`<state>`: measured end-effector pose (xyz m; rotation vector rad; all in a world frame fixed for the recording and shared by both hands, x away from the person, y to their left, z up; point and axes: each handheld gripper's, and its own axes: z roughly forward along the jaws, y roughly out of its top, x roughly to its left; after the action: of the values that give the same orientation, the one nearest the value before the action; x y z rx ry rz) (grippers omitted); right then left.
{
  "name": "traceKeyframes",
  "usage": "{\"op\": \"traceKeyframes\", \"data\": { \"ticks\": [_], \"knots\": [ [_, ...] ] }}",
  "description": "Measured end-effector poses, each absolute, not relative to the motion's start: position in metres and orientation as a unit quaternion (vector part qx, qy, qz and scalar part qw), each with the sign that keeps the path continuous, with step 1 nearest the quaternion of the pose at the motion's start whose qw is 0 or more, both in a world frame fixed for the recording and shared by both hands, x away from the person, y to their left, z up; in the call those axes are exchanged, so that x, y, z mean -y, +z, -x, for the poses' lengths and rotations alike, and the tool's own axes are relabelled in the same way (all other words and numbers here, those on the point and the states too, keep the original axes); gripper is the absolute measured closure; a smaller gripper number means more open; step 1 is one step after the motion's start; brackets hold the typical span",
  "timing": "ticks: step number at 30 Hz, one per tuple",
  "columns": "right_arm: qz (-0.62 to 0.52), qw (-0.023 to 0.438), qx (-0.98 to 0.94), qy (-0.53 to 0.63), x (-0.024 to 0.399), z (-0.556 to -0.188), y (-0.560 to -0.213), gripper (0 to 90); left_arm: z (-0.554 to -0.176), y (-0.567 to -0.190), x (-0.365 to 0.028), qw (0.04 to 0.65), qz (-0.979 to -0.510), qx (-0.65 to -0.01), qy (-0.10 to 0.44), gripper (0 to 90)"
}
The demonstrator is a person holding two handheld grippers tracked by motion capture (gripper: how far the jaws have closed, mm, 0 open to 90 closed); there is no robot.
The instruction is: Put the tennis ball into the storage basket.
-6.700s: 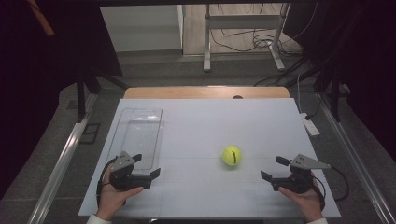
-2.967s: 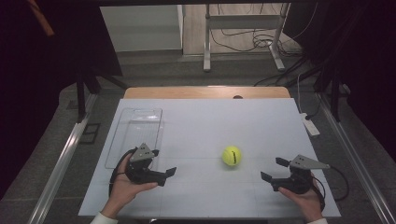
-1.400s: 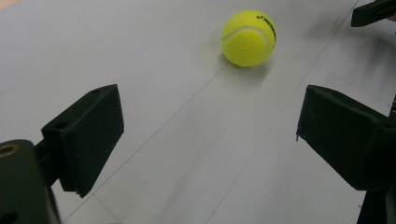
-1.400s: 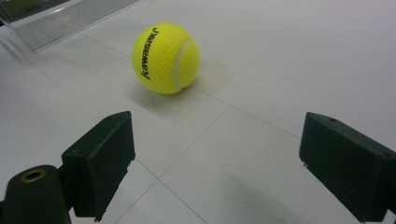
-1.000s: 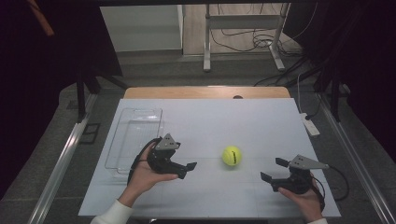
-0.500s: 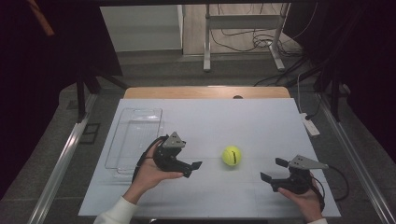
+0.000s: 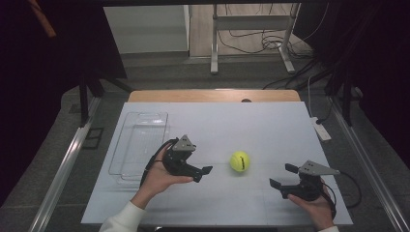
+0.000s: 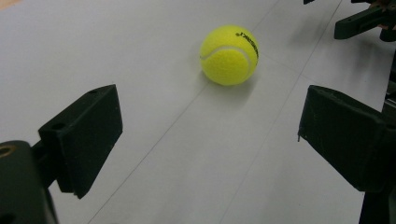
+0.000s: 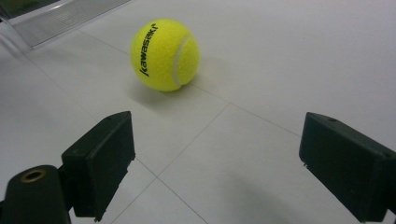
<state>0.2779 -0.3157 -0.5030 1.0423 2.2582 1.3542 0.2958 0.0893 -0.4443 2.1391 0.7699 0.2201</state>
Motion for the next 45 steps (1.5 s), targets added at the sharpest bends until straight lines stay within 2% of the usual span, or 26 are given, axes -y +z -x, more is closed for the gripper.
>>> {"op": "traceKeyframes", "data": {
  "ticks": [45],
  "knots": [
    [-0.366, 0.153, -0.788, 0.471, 0.317, -0.279, -0.504, 10.5, -0.314, -0.448, -0.059, 0.410, -0.863, -0.287, 0.077, 6.3]
  ]
}}
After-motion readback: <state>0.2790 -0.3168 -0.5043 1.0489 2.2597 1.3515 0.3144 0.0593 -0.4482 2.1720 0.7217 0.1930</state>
